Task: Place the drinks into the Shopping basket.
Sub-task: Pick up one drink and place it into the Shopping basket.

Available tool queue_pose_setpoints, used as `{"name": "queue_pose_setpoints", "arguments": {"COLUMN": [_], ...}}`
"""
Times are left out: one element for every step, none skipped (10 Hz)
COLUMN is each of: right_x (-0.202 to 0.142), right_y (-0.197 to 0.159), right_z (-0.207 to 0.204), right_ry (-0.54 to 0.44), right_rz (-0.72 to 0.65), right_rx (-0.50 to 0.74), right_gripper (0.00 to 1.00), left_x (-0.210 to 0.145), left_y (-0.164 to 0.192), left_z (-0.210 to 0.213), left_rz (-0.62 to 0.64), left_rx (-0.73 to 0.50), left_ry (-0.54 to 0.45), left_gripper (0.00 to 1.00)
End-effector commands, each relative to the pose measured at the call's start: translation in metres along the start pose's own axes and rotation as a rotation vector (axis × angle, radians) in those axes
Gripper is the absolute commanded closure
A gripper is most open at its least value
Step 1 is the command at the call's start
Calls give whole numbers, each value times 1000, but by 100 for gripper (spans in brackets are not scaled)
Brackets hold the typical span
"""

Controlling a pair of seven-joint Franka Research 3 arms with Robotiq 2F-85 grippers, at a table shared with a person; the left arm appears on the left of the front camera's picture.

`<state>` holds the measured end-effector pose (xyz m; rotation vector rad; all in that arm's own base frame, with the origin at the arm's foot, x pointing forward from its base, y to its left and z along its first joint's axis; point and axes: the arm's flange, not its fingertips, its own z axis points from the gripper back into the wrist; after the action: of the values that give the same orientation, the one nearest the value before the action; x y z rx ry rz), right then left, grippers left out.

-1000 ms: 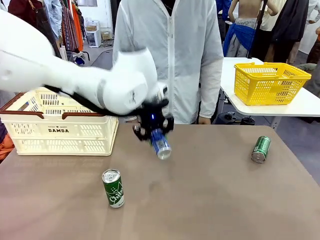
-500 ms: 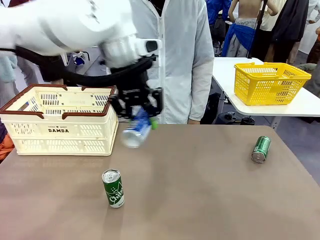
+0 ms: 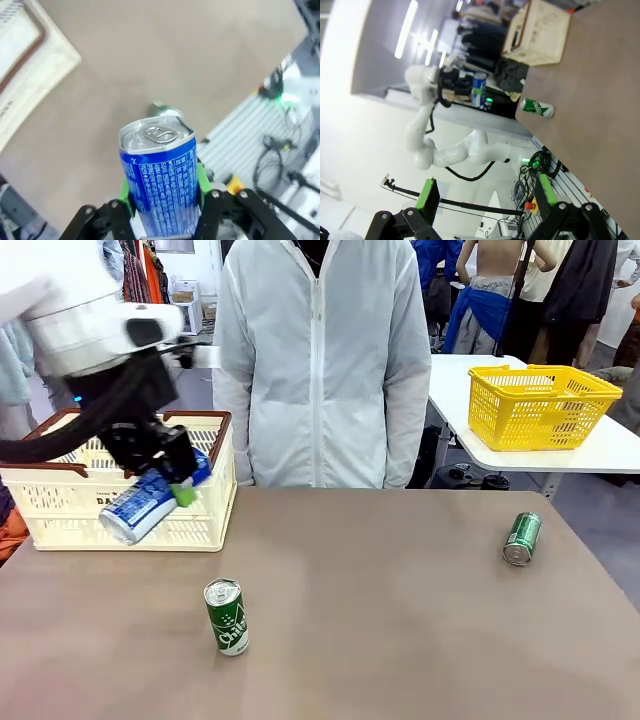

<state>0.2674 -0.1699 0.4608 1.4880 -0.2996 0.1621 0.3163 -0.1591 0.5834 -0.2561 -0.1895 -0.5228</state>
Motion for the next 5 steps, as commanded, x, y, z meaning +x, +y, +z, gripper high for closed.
{"name": "queue_pose_setpoints", "arguments": {"right_x": [2, 2, 2, 2, 2], "right_y": [5, 5, 5, 5, 5], "right_z": [1, 1, 1, 1, 1], "right_ry": [-5, -5, -5, -5, -5], "right_rz": [2, 2, 2, 2, 2], "right_rx": [10, 10, 10, 10, 10], "right_gripper": [0, 0, 0, 0, 0], "left_x": [-8, 0, 0, 0, 0], "left_y": [18, 0, 0, 0, 0], "left_z": [-11, 0, 0, 0, 0], "left_rz": [247, 0, 0, 0, 0], "left_rx": [-92, 0, 0, 0, 0], "left_ry": [-214, 0, 0, 0, 0], "left_gripper": [100, 100, 100, 100, 100]}}
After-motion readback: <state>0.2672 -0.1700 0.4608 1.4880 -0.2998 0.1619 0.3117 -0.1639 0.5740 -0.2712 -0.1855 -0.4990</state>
